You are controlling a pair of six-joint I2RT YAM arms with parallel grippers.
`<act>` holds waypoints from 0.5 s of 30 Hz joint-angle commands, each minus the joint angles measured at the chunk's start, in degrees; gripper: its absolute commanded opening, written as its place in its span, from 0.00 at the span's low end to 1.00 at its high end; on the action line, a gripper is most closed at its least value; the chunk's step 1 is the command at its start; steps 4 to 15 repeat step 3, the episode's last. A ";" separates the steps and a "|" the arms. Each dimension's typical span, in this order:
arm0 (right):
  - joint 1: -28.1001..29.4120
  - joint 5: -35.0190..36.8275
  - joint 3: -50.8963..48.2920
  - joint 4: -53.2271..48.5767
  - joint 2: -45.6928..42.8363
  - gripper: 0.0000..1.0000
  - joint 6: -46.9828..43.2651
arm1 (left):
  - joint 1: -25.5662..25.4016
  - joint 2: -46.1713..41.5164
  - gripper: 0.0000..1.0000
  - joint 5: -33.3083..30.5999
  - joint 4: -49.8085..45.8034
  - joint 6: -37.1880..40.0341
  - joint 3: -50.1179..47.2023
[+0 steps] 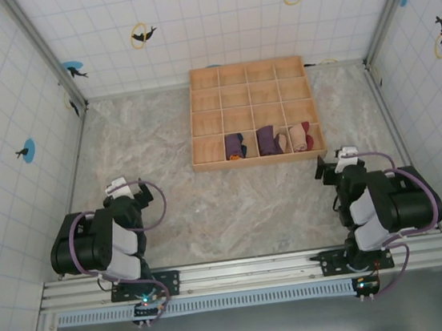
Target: Roll the socks
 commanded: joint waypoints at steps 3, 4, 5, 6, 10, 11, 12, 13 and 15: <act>-0.69 -1.18 -0.47 -0.29 -0.29 0.99 0.86 | 0.32 -0.02 0.98 -0.38 2.20 0.75 -1.21; -0.69 -1.18 -0.47 -0.29 -0.29 0.99 0.86 | 0.32 -0.02 0.98 -0.38 2.20 0.75 -1.21; -0.69 -1.18 -0.47 -0.29 -0.29 0.99 0.86 | 0.32 -0.02 0.98 -0.38 2.20 0.75 -1.21; -0.69 -1.18 -0.47 -0.29 -0.29 0.99 0.86 | 0.32 -0.02 0.98 -0.38 2.20 0.75 -1.21; -0.69 -1.18 -0.47 -0.29 -0.29 0.99 0.86 | 0.32 -0.02 0.98 -0.38 2.20 0.75 -1.21; -0.69 -1.18 -0.47 -0.29 -0.29 0.99 0.86 | 0.32 -0.02 0.98 -0.38 2.20 0.75 -1.21; -0.69 -1.18 -0.47 -0.29 -0.29 0.99 0.86 | 0.32 -0.02 0.98 -0.38 2.20 0.75 -1.21; -0.69 -1.18 -0.47 -0.29 -0.29 0.99 0.86 | 0.32 -0.02 0.98 -0.38 2.20 0.75 -1.21; -0.69 -1.18 -0.47 -0.29 -0.29 0.99 0.86 | 0.32 -0.02 0.98 -0.38 2.20 0.75 -1.21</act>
